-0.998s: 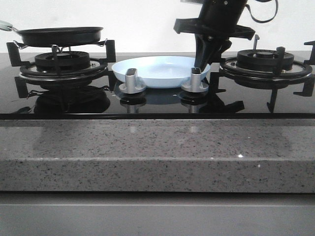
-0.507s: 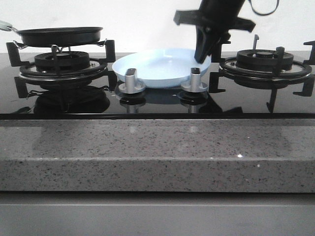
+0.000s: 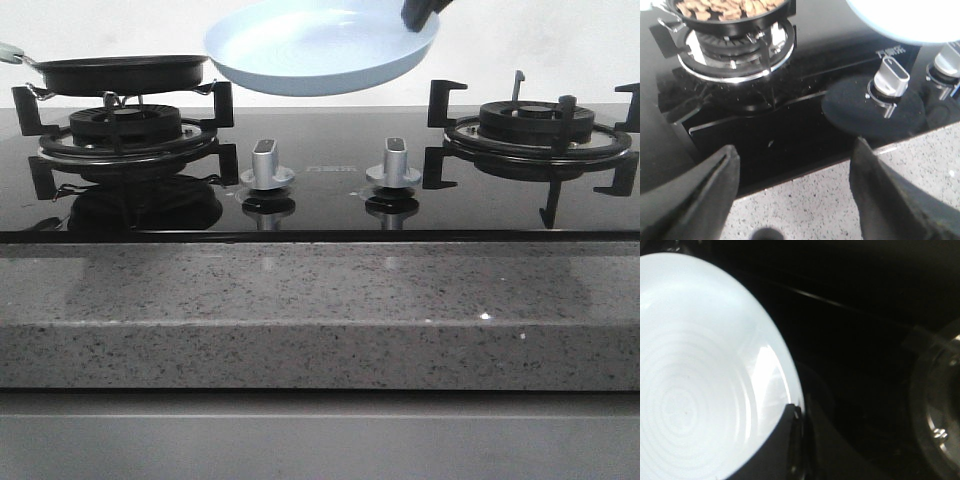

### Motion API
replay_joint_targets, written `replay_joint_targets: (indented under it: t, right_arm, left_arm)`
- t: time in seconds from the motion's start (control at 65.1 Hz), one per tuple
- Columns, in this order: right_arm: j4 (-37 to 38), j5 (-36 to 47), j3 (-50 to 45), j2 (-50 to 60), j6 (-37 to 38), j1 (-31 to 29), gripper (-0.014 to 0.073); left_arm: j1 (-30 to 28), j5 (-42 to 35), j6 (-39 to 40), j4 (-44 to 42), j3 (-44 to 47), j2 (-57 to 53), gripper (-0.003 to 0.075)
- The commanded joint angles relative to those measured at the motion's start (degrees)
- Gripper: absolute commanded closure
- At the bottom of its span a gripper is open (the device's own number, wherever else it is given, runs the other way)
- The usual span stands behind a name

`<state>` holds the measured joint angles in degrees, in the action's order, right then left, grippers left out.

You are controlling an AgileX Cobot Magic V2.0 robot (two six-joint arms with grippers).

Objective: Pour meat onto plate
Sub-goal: 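Lift the plate with the right gripper and hold it near the pan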

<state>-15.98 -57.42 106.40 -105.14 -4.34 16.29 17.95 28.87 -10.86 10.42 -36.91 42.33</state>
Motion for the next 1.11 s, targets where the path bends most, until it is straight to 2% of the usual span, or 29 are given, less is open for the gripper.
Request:
replay_joint_targets:
  t: [0.0, 0.507, 1.091]
  right_arm:
    - [-3.2, 5.2, -3.9, 6.4, -1.6, 0.5, 0.0663]
    - [-4.0, 14.9, -25.4, 15.0, -2.3, 3.0, 0.0663]
    - [-4.0, 15.9, -26.2, 14.9, -2.3, 3.0, 0.0663]
  left_arm:
    - [0.4, -4.6, 0.0, 0.5, -2.1, 0.1, 0.0249]
    - [0.4, -4.6, 0.0, 0.5, -2.1, 0.1, 0.0249]
    - [0.3, -4.3, 1.8, 0.5, -2.3, 0.1, 0.0241]
